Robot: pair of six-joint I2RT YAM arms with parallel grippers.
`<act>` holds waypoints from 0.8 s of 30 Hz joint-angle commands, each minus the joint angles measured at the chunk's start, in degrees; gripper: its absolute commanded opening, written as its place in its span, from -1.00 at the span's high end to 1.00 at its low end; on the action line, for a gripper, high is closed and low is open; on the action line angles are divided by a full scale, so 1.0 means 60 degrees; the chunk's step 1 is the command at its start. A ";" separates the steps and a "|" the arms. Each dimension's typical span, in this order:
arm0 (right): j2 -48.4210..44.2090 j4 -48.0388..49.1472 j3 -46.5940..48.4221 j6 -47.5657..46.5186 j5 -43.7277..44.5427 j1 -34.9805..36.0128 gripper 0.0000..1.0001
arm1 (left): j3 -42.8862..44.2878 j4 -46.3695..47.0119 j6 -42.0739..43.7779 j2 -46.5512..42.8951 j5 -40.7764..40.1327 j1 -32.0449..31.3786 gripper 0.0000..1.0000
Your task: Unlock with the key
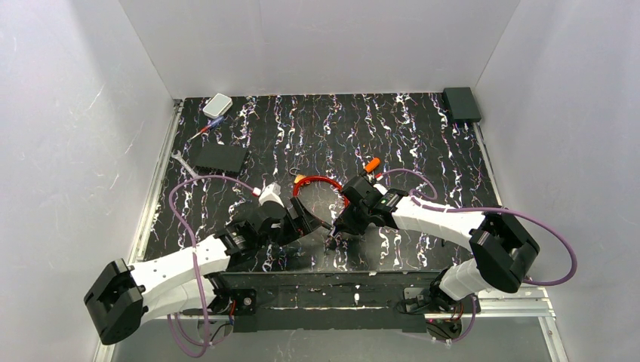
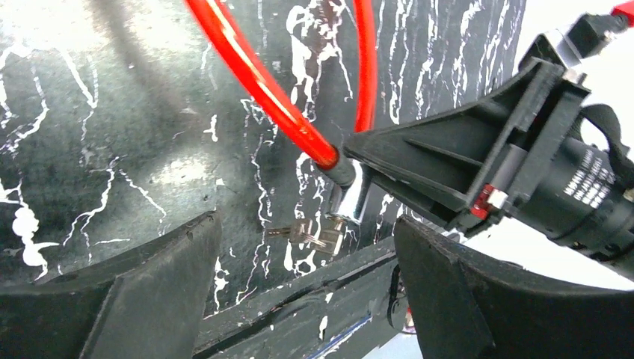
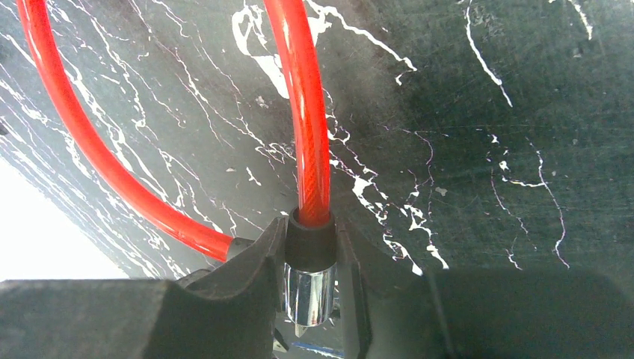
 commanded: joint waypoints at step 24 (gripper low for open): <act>-0.0291 0.0632 0.0038 -0.0005 -0.0131 0.0018 0.97 | 0.0048 0.2210 -0.0898 0.1945 -0.1103 0.0121 -0.24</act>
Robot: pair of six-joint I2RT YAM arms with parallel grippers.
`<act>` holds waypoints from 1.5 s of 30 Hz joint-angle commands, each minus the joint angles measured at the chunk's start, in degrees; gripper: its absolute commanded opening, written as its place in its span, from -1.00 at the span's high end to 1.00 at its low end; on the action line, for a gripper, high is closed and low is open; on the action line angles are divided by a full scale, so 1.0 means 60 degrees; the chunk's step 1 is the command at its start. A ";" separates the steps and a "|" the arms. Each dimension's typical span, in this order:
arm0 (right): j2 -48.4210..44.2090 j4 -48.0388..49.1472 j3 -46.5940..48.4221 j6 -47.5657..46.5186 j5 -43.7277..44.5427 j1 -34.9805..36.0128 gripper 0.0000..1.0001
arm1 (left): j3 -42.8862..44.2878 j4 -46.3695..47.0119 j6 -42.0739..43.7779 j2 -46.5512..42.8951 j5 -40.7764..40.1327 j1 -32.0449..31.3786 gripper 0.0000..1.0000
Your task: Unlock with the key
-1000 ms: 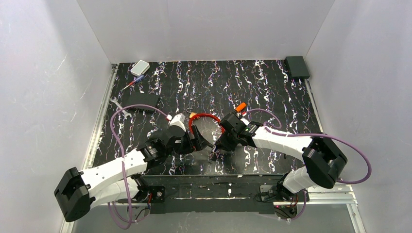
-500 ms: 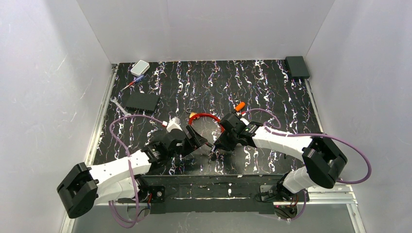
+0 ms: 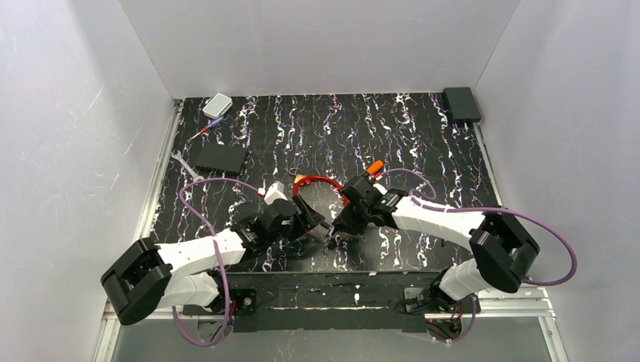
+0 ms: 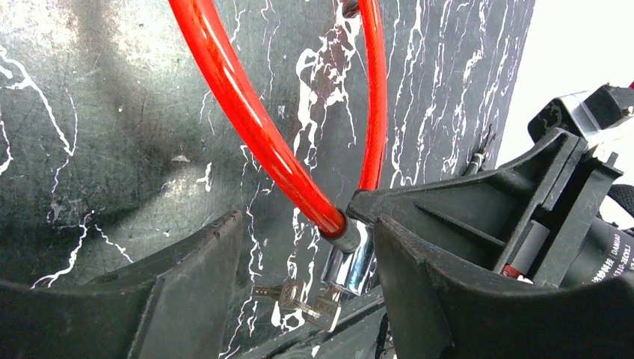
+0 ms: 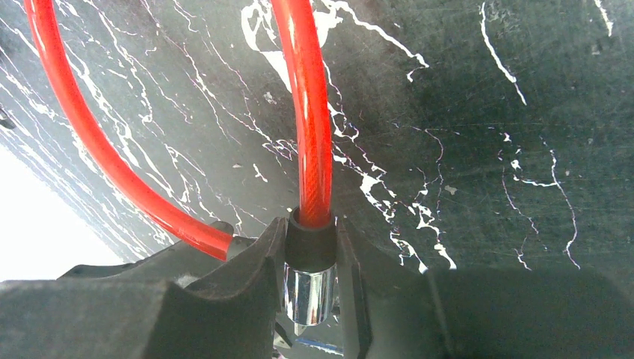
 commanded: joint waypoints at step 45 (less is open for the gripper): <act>0.0256 0.0520 -0.0376 -0.0721 -0.0230 0.0018 0.97 | -0.0180 0.0994 0.0327 0.0093 -0.1385 0.0367 1.00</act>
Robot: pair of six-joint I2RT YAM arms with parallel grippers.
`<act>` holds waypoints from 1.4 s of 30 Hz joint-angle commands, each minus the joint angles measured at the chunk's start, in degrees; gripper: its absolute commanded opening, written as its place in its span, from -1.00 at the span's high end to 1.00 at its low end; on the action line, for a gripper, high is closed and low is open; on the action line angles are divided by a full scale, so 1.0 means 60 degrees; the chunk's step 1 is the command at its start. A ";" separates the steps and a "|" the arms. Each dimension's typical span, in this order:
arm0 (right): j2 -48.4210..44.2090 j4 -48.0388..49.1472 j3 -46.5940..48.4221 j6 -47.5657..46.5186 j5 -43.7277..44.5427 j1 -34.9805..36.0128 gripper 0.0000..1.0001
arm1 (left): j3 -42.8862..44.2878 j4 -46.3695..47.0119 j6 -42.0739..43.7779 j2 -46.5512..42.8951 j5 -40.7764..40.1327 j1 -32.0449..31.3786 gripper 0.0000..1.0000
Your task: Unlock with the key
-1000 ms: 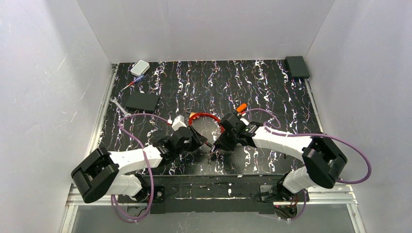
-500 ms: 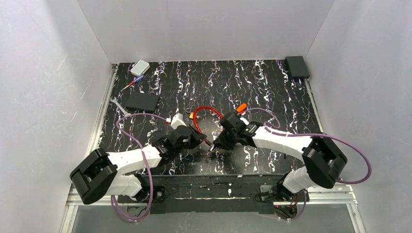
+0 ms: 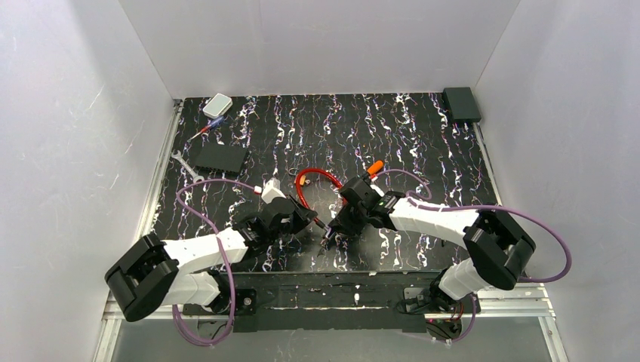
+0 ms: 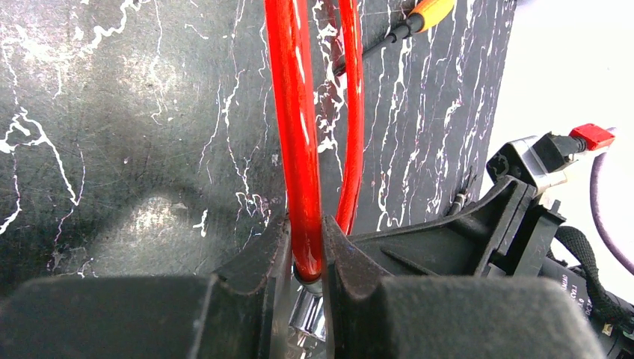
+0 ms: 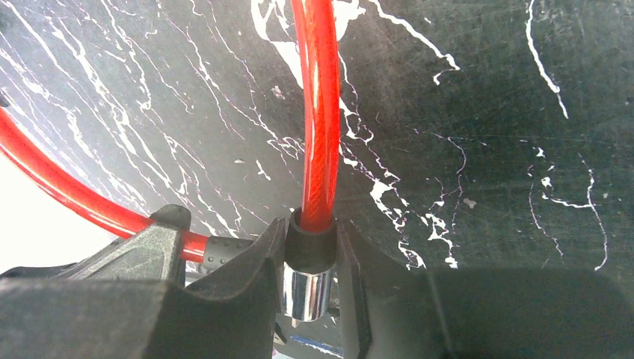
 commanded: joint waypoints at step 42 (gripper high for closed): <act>-0.3045 -0.4021 0.0773 -0.4491 0.3397 -0.1146 0.97 | 0.0243 -0.7569 0.1689 -0.6381 -0.1488 0.0148 1.00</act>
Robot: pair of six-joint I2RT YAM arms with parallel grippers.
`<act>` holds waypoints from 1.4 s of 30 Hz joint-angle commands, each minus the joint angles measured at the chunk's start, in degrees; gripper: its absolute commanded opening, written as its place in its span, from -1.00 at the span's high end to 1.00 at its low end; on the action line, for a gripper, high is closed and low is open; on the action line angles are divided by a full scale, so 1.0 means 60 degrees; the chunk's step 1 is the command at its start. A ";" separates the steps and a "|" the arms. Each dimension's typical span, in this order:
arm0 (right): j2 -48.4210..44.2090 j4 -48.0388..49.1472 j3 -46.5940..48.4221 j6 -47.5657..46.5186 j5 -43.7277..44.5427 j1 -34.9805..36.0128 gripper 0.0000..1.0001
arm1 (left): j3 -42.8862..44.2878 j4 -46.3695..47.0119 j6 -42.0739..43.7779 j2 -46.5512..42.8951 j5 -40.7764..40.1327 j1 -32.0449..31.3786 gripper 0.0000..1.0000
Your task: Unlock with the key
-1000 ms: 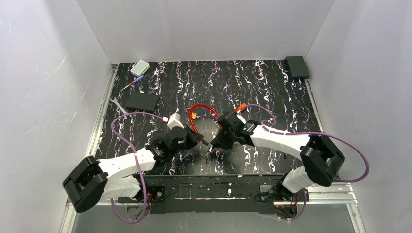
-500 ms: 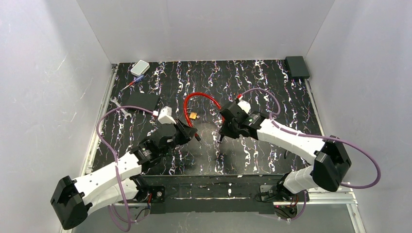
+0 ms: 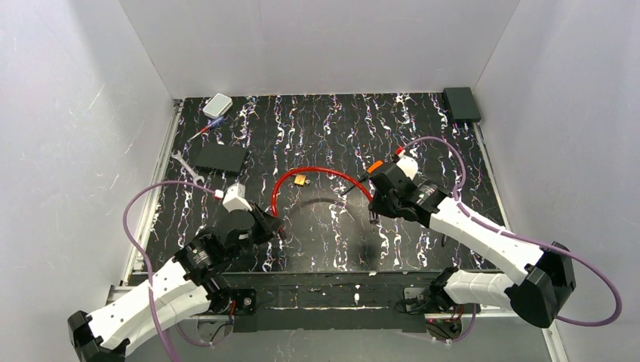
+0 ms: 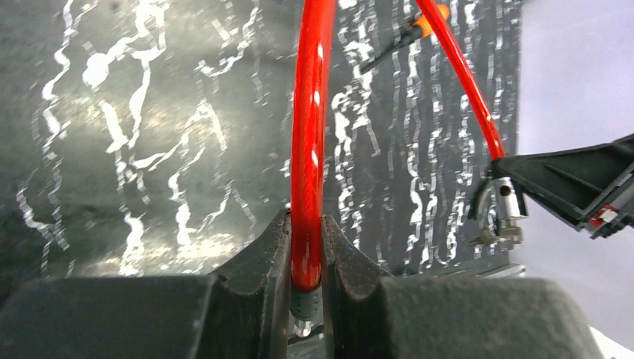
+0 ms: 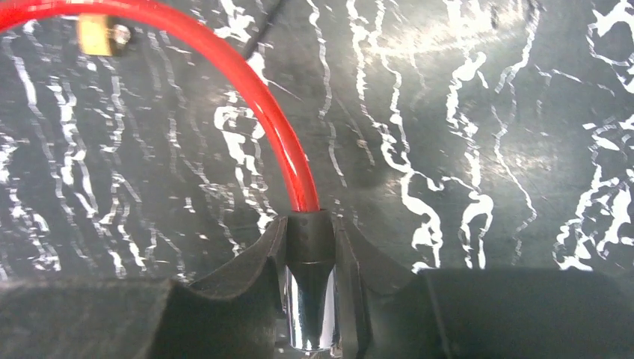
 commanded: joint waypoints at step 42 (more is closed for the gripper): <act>0.2479 0.2919 -0.1768 -0.1770 -0.0578 -0.1806 0.41 | -0.0551 0.1215 0.0991 0.5646 0.2384 0.3361 0.93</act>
